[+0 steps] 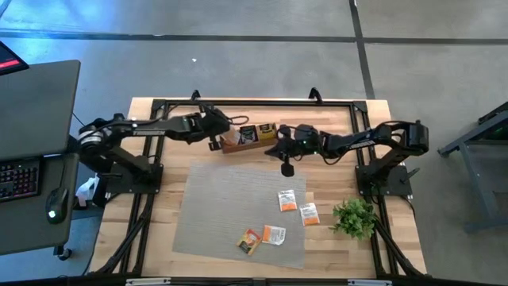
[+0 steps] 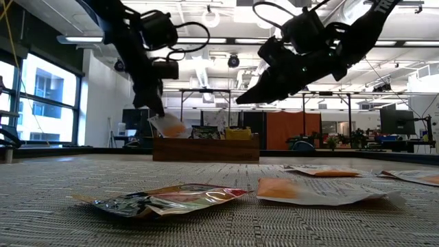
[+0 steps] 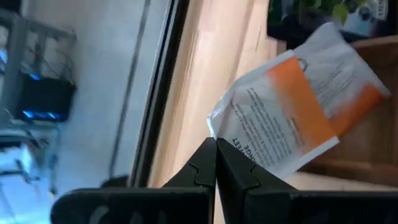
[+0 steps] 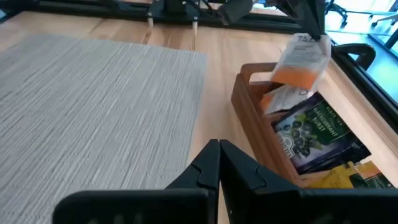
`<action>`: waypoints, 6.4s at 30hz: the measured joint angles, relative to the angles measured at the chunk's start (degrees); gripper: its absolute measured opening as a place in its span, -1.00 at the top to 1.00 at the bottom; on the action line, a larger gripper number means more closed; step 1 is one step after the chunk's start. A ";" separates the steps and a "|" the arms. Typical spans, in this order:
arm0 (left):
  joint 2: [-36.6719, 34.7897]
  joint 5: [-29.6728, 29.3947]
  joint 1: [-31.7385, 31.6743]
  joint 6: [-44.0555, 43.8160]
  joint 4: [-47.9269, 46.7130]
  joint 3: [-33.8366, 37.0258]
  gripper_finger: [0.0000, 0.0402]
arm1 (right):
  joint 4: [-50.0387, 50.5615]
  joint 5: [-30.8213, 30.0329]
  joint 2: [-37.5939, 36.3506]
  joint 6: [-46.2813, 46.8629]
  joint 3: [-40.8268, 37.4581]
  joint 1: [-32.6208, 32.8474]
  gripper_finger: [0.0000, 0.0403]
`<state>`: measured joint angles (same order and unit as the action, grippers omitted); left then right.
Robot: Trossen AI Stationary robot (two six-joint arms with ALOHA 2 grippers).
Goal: Pick & Place Tea
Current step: Put the orange tea bag into the left section of the wooden organizer
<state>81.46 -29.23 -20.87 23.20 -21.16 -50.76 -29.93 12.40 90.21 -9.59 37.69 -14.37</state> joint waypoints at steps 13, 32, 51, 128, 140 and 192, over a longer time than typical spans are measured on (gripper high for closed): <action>0.55 -7.23 9.50 14.60 1.27 0.00 1.00 | 1.38 -0.02 0.00 -2.45 0.00 0.00 0.98; 7.16 -13.98 10.78 23.48 6.48 0.04 0.95 | 1.35 -0.02 0.02 -2.05 0.02 0.00 0.96; 7.09 -14.58 10.76 9.36 8.25 0.04 0.43 | 1.35 -0.02 0.02 -2.23 0.04 0.00 0.97; -6.18 -8.79 11.16 -21.15 -5.22 0.04 0.43 | 50.36 -12.20 10.19 20.92 13.25 24.87 0.80; -6.16 -8.83 11.15 -21.14 -6.01 0.04 0.43 | 49.67 -29.10 8.13 0.50 20.55 24.51 0.89; -20.67 -15.90 11.15 -40.53 -19.75 0.04 0.43 | 13.93 -43.64 36.63 -40.55 43.98 6.89 0.53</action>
<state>60.80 -45.13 -9.72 -17.32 -40.92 -50.72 -16.00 -31.23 126.85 -50.14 81.67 -7.48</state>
